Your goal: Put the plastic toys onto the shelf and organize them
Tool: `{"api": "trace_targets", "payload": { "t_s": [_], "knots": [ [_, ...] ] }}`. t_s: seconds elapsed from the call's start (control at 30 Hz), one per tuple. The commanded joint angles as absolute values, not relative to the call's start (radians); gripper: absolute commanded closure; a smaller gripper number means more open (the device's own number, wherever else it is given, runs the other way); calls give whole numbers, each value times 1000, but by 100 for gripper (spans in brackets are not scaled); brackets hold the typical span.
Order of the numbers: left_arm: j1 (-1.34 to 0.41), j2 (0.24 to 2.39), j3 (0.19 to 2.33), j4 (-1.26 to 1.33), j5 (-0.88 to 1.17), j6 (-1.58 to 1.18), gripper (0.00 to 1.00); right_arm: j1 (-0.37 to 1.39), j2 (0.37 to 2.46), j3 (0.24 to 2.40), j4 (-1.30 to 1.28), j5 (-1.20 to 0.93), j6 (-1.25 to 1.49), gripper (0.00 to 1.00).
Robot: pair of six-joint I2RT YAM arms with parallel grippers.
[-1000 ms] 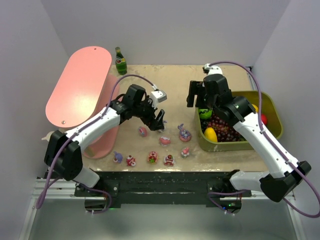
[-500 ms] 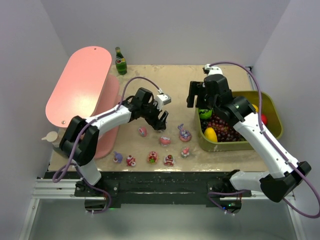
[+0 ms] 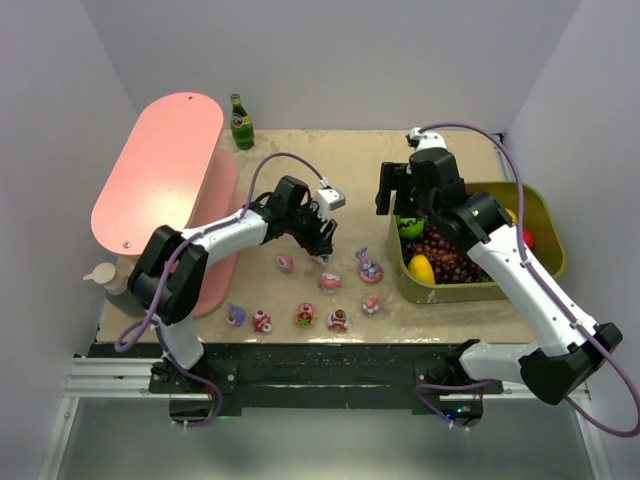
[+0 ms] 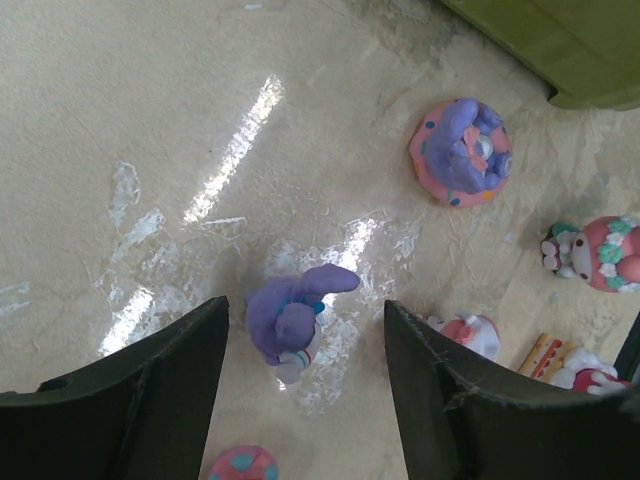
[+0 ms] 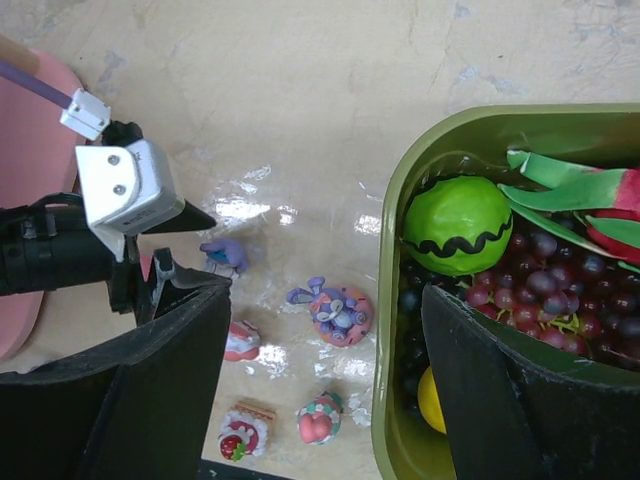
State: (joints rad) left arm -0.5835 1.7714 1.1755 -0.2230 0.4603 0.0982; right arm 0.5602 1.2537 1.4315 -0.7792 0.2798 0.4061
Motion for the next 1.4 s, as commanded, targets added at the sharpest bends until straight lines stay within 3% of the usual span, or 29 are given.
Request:
{"api": "trace_targets", "payload": {
  "t_s": [0.0,0.33,0.43,0.47,0.5,0.97,1.13,1.37],
  "knots": [
    [-578,1813,1223,-201,489,153,42,551,1246,1468,-781,313,374,20],
    [-575,1832,1223,-160,503,120,68,546,1235,1463,-773,301,379,20],
    [-575,1832,1226,-152,463,97,86,545,1226,1456,-772,307,377,20],
    [-577,1827,1227,-149,434,92,97,543,1223,1453,-770,308,377,20],
    [-575,1822,1226,-146,414,80,100,543,1223,1451,-769,308,379,20],
    [-577,1594,1339,-221,88,-156,100,542,1203,1424,-744,299,396,20],
    [-575,1529,1537,-398,-78,-202,100,543,1195,1396,-716,281,413,20],
    [-513,1562,1947,-672,-138,-267,100,543,1221,1387,-674,227,423,20]
  ]
}}
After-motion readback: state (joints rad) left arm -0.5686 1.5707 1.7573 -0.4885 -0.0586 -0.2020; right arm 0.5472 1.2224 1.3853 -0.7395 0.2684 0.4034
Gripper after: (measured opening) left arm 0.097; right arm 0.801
